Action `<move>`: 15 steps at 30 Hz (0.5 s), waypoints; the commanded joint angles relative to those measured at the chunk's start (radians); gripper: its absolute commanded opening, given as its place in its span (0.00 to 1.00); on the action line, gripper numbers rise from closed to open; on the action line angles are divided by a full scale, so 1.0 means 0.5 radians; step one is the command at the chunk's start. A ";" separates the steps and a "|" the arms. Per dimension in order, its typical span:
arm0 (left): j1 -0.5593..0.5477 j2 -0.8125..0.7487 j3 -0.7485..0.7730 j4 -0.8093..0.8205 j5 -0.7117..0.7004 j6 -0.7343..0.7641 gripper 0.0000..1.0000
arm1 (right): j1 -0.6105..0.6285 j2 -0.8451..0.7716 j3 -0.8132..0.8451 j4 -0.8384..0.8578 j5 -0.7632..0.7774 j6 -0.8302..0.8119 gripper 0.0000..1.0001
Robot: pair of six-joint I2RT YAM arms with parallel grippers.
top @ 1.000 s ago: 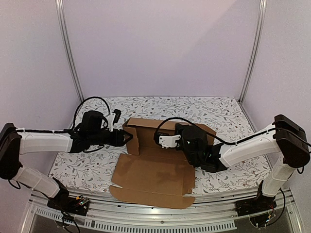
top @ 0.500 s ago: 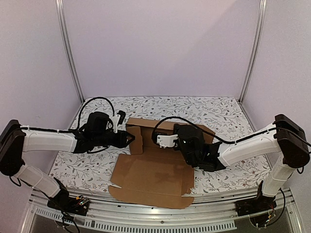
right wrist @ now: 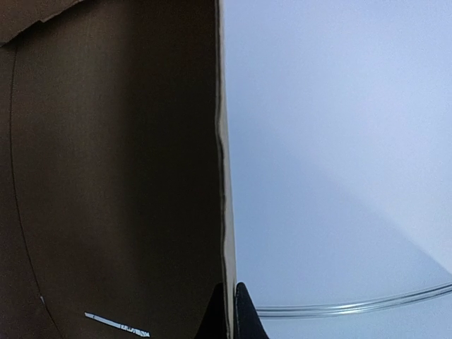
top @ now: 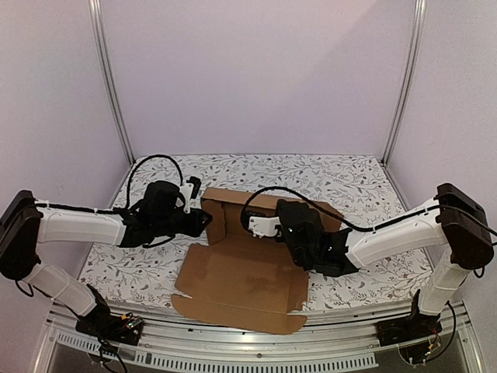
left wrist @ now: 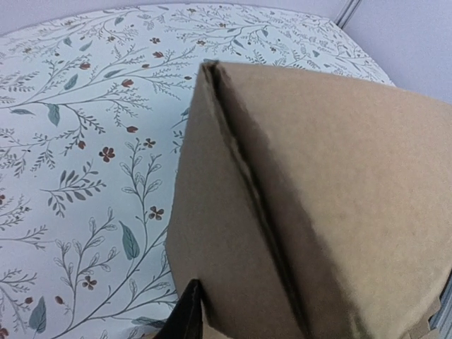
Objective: Fold the paper box
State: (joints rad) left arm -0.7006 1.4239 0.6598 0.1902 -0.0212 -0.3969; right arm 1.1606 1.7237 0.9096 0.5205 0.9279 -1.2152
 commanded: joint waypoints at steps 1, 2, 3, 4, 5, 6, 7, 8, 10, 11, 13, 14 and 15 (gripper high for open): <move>-0.087 0.050 0.078 0.089 -0.083 -0.014 0.19 | 0.072 0.101 0.009 -0.119 -0.030 0.085 0.00; -0.099 0.056 0.078 0.092 -0.099 -0.016 0.18 | 0.081 0.109 0.009 -0.121 -0.012 0.077 0.00; -0.108 0.064 0.079 0.096 -0.113 -0.023 0.18 | 0.088 0.127 0.009 -0.120 0.009 0.068 0.00; -0.117 0.072 0.079 0.100 -0.128 -0.027 0.19 | 0.095 0.137 0.009 -0.118 0.024 0.050 0.00; -0.124 0.081 0.078 0.112 -0.141 -0.034 0.19 | 0.098 0.151 0.009 -0.118 0.037 0.042 0.00; -0.133 0.086 0.077 0.129 -0.154 -0.039 0.19 | 0.105 0.160 0.009 -0.118 0.045 0.033 0.00; -0.139 0.097 0.079 0.141 -0.166 -0.043 0.19 | 0.110 0.173 0.008 -0.118 0.053 0.034 0.00; -0.144 0.104 0.077 0.152 -0.177 -0.047 0.19 | 0.111 0.177 0.006 -0.118 0.059 0.040 0.00; -0.153 0.122 0.077 0.181 -0.195 -0.057 0.18 | 0.116 0.185 0.008 -0.117 0.070 0.046 0.00; -0.156 0.129 0.081 0.190 -0.202 -0.059 0.17 | 0.117 0.189 0.009 -0.116 0.075 0.047 0.00; -0.166 0.147 0.092 0.199 -0.214 -0.058 0.13 | 0.120 0.196 0.011 -0.120 0.085 0.047 0.00; -0.173 0.151 0.096 0.200 -0.221 -0.057 0.10 | 0.123 0.196 0.012 -0.123 0.090 0.049 0.00; -0.177 0.152 0.100 0.205 -0.230 -0.053 0.08 | 0.123 0.197 0.017 -0.130 0.094 0.054 0.00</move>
State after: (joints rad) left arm -0.7475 1.4796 0.6796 0.2371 -0.1616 -0.4137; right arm 1.1980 1.7687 0.9245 0.5442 1.0389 -1.2160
